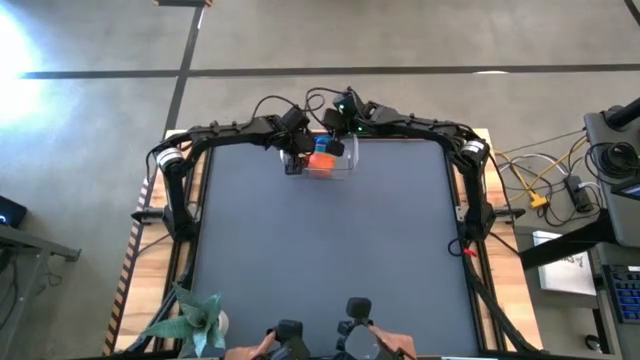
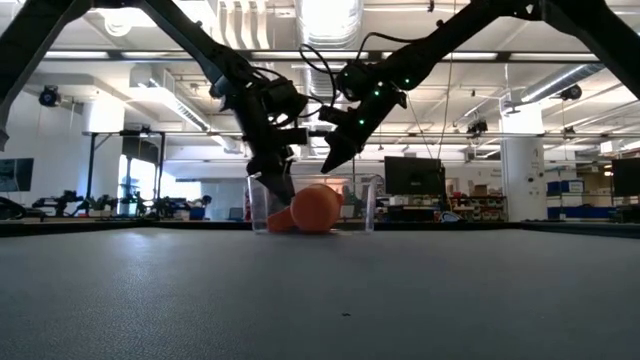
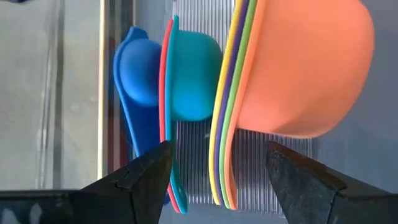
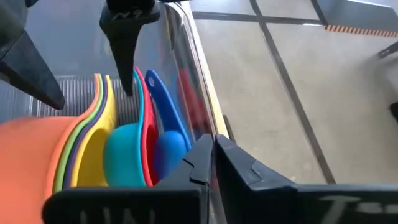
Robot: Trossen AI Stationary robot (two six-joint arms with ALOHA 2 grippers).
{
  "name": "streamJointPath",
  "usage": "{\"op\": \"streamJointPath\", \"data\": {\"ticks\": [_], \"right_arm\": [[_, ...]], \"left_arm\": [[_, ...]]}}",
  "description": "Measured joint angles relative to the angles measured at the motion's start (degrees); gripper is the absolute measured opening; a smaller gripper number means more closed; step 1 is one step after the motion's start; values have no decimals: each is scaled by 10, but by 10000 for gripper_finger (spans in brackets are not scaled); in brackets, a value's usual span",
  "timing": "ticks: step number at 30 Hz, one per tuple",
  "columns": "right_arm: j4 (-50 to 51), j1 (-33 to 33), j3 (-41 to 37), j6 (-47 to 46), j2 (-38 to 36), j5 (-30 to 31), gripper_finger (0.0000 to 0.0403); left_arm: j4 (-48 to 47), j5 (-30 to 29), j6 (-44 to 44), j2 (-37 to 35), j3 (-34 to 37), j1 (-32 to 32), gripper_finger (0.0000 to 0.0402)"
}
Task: Nest measuring cups in basket
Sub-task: Remove the stacked measuring cups from the transparent bin
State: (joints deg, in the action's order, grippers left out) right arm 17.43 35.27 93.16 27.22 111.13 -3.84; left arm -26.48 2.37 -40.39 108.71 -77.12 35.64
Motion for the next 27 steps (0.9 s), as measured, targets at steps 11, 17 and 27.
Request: {"op": "streamJointPath", "data": {"ticks": [11,17,27], "right_arm": [[16,0,1,37,0,9,9],[8,0,2,47,0,29,9],[35,0,2,58,-18,25,9]], "left_arm": [[17,-3,6,37,-5,0,237],[14,-17,-1,57,-28,0,237],[-90,-20,-5,64,-117,-2,228]]}}
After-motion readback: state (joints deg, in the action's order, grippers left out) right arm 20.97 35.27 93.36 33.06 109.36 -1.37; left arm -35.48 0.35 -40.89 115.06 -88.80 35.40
